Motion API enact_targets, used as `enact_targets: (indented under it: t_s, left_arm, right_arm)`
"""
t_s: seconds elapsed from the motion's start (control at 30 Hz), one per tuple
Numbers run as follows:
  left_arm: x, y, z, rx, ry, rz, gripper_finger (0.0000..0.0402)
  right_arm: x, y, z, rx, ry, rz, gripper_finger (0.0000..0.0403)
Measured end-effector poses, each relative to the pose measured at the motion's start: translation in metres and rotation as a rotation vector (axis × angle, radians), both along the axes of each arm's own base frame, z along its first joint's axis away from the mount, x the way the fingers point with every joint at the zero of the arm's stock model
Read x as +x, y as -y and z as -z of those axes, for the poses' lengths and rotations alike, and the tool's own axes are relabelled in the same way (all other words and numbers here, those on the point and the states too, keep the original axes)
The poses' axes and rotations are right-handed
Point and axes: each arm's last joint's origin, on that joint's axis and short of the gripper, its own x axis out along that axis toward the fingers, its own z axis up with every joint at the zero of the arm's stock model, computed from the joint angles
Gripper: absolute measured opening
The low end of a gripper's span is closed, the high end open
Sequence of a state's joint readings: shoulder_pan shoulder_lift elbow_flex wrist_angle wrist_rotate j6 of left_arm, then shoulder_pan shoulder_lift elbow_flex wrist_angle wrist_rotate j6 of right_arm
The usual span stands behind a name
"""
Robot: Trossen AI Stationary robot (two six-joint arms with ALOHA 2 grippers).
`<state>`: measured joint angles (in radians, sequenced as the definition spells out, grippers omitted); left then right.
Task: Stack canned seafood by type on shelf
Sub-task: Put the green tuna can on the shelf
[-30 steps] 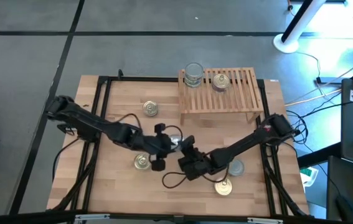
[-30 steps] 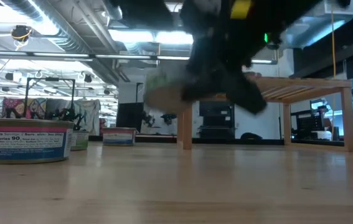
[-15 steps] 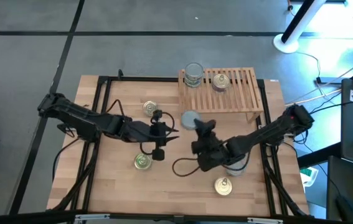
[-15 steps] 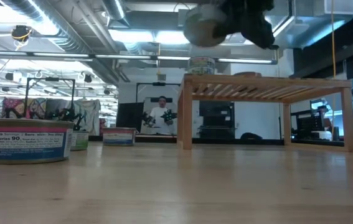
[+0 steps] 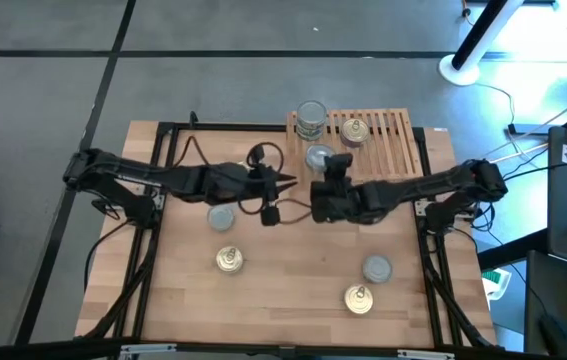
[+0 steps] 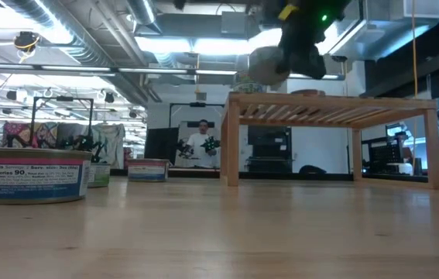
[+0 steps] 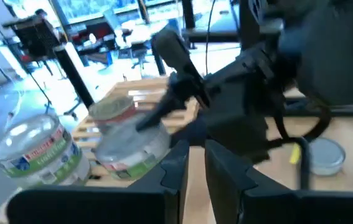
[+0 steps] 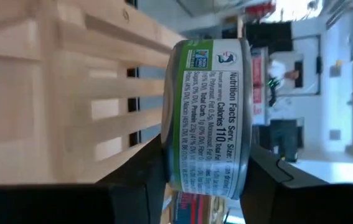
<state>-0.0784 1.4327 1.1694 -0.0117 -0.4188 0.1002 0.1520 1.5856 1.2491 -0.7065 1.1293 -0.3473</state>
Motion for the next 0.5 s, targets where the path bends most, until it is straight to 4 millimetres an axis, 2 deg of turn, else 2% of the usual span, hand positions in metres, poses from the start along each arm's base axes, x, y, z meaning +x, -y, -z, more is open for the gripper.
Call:
enact_targets:
  t_s: [0.23,0.5]
  left_arm:
    - [0.014,-0.03,0.018,-0.015,-0.049,-0.064,0.0021]
    - [0.024,-0.054,0.032,-0.038,-0.068,-0.082,0.0003]
  right_arm:
    - [0.005,0.032,0.0,0.067,-0.003,0.033,0.0147]
    - [0.011,0.039,-0.002,0.11,0.003,-0.021,0.0147]
